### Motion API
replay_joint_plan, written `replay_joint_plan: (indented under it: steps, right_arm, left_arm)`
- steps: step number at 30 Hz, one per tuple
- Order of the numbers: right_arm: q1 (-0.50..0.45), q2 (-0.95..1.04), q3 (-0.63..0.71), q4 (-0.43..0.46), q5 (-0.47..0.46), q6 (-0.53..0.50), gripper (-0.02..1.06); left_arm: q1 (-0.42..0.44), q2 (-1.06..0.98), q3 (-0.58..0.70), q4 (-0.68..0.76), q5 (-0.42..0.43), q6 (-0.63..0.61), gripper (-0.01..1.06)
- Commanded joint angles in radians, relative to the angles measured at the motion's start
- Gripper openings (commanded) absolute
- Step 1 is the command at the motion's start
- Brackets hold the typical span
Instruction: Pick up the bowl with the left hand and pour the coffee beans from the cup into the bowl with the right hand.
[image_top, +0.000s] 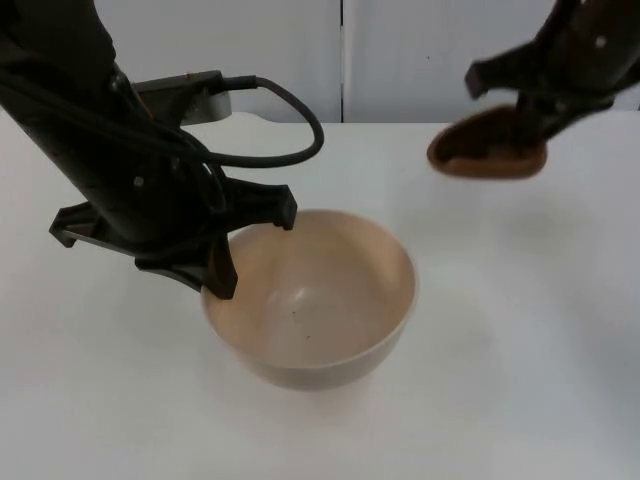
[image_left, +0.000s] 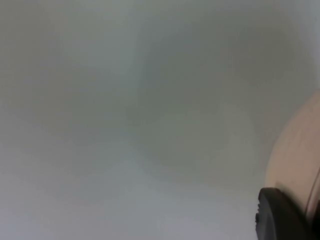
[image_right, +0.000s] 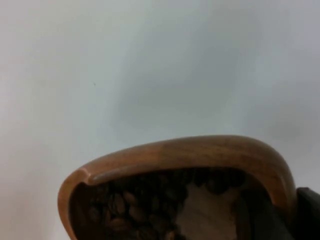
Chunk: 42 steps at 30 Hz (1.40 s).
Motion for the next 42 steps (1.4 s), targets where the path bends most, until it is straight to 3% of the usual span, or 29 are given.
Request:
replay_joint_plan:
  steps: [1, 13, 19, 24, 40, 42]
  right_arm:
    - [-0.005, -0.05, -0.002, 0.002, 0.029, -0.024, 0.0]
    - [-0.004, -0.222, -0.002, 0.017, 0.205, -0.106, 0.0]
    - [0.013, -0.228, -0.002, 0.046, 0.231, -0.137, 0.0]
    - [0.08, -0.228, -0.002, 0.036, 0.23, -0.137, 0.0]
    - [0.331, -0.221, -0.004, -0.261, 0.213, 0.053, 0.0]
    - [0.371, -0.206, -0.004, -0.34, 0.215, 0.102, 0.0]
  left_arm:
    - [-0.005, -0.014, -0.008, -0.018, -0.01, -0.004, 0.0]
    - [-0.005, -0.014, -0.008, -0.011, -0.012, -0.004, 0.0]
    - [-0.005, -0.014, -0.008, -0.011, -0.012, -0.004, 0.0]
    - [-0.005, -0.014, -0.008, -0.011, -0.012, -0.006, 0.0]
    - [-0.005, -0.013, -0.008, 0.023, -0.016, -0.053, 0.0]
    - [-0.005, -0.013, -0.008, 0.023, -0.016, -0.053, 0.0]
